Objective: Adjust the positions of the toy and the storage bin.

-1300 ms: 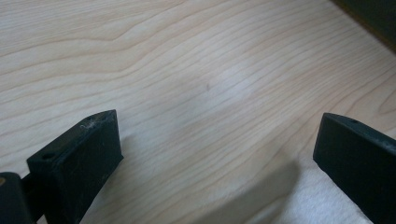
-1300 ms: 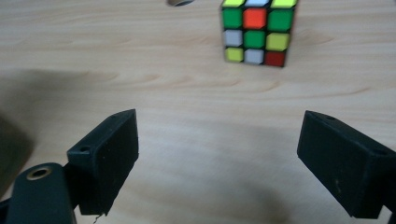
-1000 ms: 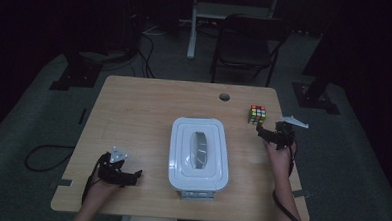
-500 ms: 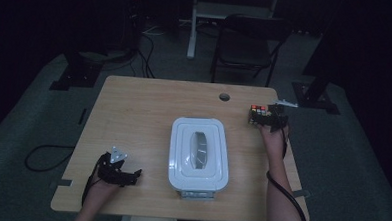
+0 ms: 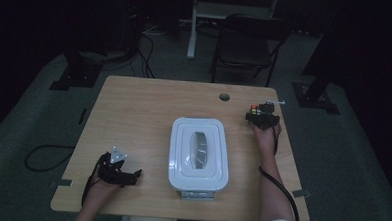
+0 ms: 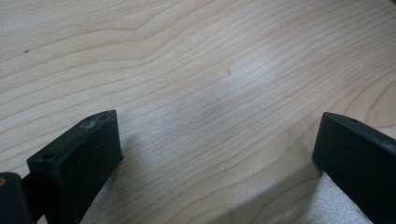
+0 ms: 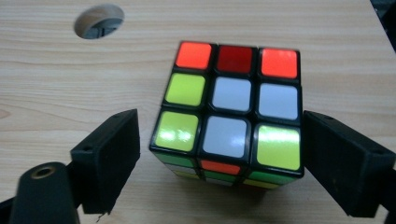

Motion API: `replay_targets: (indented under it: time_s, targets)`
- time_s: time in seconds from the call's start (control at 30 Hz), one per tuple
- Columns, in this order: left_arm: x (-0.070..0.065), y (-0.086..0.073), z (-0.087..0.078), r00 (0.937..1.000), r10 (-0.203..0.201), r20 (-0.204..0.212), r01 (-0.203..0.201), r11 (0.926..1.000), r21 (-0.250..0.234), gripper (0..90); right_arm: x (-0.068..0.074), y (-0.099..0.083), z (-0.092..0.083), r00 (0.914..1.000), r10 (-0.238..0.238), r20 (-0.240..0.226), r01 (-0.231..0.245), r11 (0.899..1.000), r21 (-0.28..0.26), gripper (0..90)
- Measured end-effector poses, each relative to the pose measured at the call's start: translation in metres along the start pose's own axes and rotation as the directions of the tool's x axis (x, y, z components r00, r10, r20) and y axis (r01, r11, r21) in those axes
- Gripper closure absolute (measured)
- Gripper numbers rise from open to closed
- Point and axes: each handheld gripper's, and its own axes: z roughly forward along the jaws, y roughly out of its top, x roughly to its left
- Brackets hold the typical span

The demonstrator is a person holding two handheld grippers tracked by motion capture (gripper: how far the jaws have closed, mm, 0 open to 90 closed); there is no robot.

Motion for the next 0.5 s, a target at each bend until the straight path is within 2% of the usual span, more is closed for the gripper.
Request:
replay_targets:
  time_s: [0.1,0.17,0.23,0.3,0.5]
  targets:
    - [0.000,0.000,0.000,1.0000,0.000,0.000,0.000,1.0000,0.000,1.8,0.001,-0.003,0.004,1.0000,0.000,0.010,0.000,1.000,0.012,19.1]
    - [0.000,0.000,0.000,1.0000,0.000,0.000,0.000,1.0000,0.000,1.9,0.001,-0.005,0.004,0.9998,-0.002,0.018,0.002,1.000,0.018,29.1]
    - [0.000,0.000,0.000,1.0000,0.000,0.000,0.000,1.0000,0.000,1.8,0.000,-0.007,0.003,0.9993,0.001,0.036,-0.002,1.000,0.014,32.8]
    - [0.000,0.000,0.000,1.0000,0.000,0.000,0.000,1.0000,0.001,1.9,0.001,-0.009,0.001,0.9982,-0.017,0.058,0.017,1.000,0.014,33.8]
    - [0.000,0.000,0.000,1.0000,0.000,0.000,0.000,1.0000,0.000,1.9,0.000,-0.014,-0.008,0.9977,-0.051,0.046,0.050,0.999,0.020,34.0]
